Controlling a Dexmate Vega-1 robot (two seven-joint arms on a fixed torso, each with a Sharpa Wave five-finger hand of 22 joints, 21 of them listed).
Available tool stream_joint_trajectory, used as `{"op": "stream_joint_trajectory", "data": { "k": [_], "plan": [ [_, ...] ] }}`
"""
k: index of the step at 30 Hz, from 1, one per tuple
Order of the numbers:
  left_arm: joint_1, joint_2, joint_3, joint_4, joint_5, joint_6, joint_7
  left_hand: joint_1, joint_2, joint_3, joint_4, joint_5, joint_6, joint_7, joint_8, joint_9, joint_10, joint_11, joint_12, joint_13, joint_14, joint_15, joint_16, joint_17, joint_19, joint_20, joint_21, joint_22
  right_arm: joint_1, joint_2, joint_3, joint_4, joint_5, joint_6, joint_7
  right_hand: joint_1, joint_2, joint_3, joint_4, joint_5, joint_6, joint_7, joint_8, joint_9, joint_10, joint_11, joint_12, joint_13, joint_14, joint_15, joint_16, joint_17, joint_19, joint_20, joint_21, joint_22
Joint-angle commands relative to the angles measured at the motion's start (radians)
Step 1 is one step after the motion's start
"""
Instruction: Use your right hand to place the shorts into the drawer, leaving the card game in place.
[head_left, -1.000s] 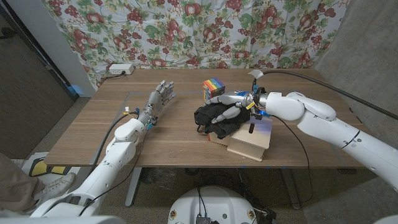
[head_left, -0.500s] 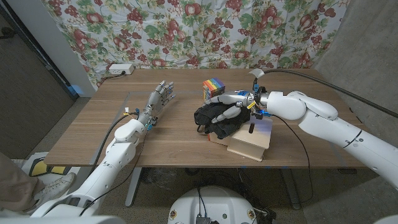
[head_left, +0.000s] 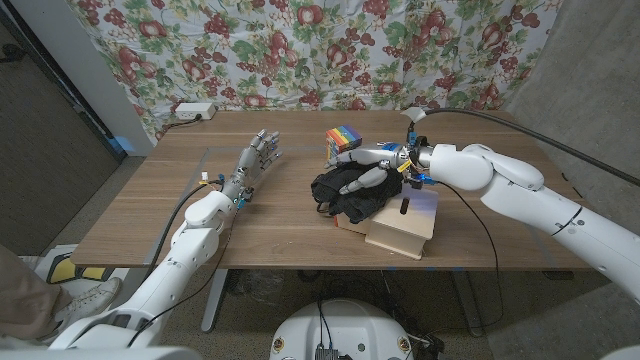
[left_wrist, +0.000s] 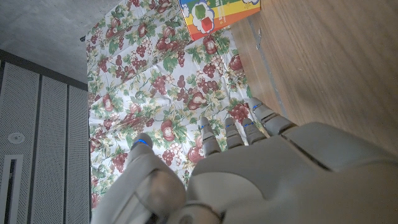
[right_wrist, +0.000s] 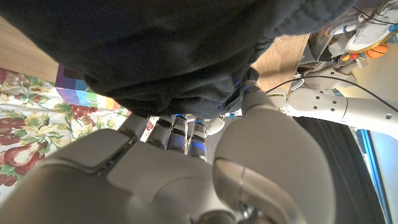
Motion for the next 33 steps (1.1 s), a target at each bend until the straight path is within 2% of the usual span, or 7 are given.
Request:
{"op": "stream_joint_trajectory", "data": {
  "k": [1, 12, 18, 28, 33],
  "plan": [
    [-0.017, -0.007, 0.002, 0.028, 0.003, -0.01, -0.014, 0.007, 0.001, 0.003, -0.003, -0.001, 0.008, -0.002, 0.0, 0.003, 0.0, -0.007, 0.002, 0.005, -0.007, -0.004, 0.002, 0.004, 0.004, -0.006, 0.004, 0.002, 0.004, 0.001, 0.011, -0.014, 0.003, 0.002, -0.01, 0.015, 0.002, 0.006, -0.004, 0.007, -0.008, 0.003, 0.004, 0.001, 0.006, 0.0, 0.007, 0.001, 0.003, -0.004, 0.001, -0.001, -0.003, 0.001, -0.008, 0.001],
    [-0.014, -0.008, -0.001, 0.02, 0.005, -0.005, -0.013, 0.008, 0.001, 0.003, -0.003, -0.001, 0.008, -0.002, 0.0, 0.003, 0.0, -0.006, 0.002, 0.005, -0.008, -0.004, 0.003, 0.004, 0.003, -0.006, 0.004, 0.002, -0.016, -0.003, 0.027, -0.021, 0.001, -0.001, -0.044, 0.016, 0.001, 0.009, -0.007, 0.01, -0.011, 0.004, 0.003, 0.001, 0.006, 0.002, 0.007, -0.001, -0.003, -0.005, -0.002, -0.003, -0.005, 0.004, -0.017, 0.001],
    [-0.013, -0.006, 0.001, 0.013, 0.006, -0.004, -0.016, 0.008, 0.001, 0.003, -0.003, -0.001, 0.008, -0.002, 0.0, 0.004, 0.0, -0.007, 0.002, 0.005, -0.008, -0.004, 0.003, 0.004, 0.004, -0.007, 0.004, 0.002, -0.035, -0.01, 0.041, -0.032, -0.007, 0.0, -0.073, 0.014, 0.002, 0.01, -0.007, 0.013, -0.01, 0.006, 0.004, 0.001, 0.004, 0.011, 0.006, -0.002, -0.005, -0.005, -0.002, -0.003, -0.006, 0.006, -0.024, 0.001],
    [-0.013, -0.002, 0.005, 0.006, 0.01, -0.005, -0.015, 0.008, 0.001, 0.003, -0.003, -0.002, 0.009, -0.002, 0.0, 0.004, 0.002, -0.007, 0.003, 0.005, -0.008, -0.003, 0.003, 0.004, 0.004, -0.008, 0.004, 0.002, -0.056, -0.019, 0.063, -0.044, -0.012, -0.005, -0.105, -0.009, 0.017, 0.01, 0.008, 0.014, 0.005, 0.008, 0.01, 0.001, 0.014, 0.013, 0.01, -0.003, 0.0, -0.007, 0.001, -0.002, -0.003, 0.006, -0.035, 0.003],
    [-0.015, -0.004, 0.007, 0.004, 0.01, -0.005, -0.013, 0.008, 0.001, 0.003, -0.003, -0.002, 0.008, -0.002, -0.001, 0.004, 0.0, -0.006, 0.002, 0.005, -0.009, -0.003, 0.003, 0.004, 0.003, -0.009, 0.004, 0.002, -0.065, -0.024, 0.075, -0.05, -0.023, -0.009, -0.127, -0.053, 0.03, 0.0, 0.034, 0.013, 0.008, 0.009, 0.011, 0.001, 0.017, 0.013, 0.012, -0.004, 0.001, -0.005, 0.003, -0.001, -0.003, 0.009, -0.047, 0.004]
  ]
}}
